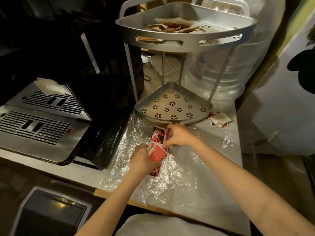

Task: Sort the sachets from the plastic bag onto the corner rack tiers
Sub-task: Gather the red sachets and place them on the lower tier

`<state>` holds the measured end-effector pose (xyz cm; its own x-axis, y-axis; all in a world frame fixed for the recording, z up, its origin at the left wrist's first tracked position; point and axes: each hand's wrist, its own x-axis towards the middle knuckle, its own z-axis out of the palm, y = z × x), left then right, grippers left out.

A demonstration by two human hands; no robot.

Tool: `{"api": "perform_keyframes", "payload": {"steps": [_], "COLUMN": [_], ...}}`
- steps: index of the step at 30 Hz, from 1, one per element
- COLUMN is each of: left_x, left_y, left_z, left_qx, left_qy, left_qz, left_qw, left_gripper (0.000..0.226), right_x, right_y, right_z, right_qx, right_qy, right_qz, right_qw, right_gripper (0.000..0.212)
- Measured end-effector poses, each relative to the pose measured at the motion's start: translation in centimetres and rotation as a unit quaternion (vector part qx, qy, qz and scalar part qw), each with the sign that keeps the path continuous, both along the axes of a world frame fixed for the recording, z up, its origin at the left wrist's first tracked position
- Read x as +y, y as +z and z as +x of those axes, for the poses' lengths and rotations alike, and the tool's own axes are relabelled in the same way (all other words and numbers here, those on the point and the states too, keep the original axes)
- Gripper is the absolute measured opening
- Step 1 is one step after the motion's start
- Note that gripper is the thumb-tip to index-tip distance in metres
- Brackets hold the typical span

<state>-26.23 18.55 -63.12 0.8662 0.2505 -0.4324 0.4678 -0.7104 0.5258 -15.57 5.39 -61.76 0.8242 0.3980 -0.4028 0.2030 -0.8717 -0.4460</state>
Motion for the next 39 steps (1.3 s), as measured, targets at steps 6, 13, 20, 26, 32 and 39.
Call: {"api": "perform_keyframes", "payload": {"steps": [6,13,20,26,32,39], "left_x": [-0.7,0.5,2.0,2.3,2.1,2.0], "left_y": [0.2,1.0,2.0,2.3,1.2,1.0], "left_z": [-0.9,0.5,2.6,4.3,4.4,4.2], "left_qx": [-0.089,-0.025,0.022,0.054,0.064,0.064], "left_qy": [-0.024,-0.040,-0.056,-0.122,-0.140,-0.151], "left_qz": [-0.002,-0.180,-0.392,-0.445,-0.448,-0.439], "left_qw": [0.996,0.983,0.918,0.885,0.881,0.883], "left_gripper": [0.059,0.070,0.077,0.063,0.057,0.053], "right_x": [-1.4,-3.1,-5.1,-6.2,-6.2,-6.1], "right_y": [0.3,2.0,3.8,5.0,3.6,1.3], "right_z": [-0.6,-0.8,0.2,1.2,0.8,-0.7], "right_qx": [-0.023,0.036,0.086,0.186,0.285,0.309], "right_qy": [-0.027,-0.056,-0.096,-0.117,-0.128,-0.150], "right_qz": [0.016,0.085,0.173,0.182,0.206,0.286], "right_qw": [0.999,0.994,0.977,0.958,0.927,0.895], "right_gripper": [0.083,0.075,0.075,0.042,0.038,0.020]}}
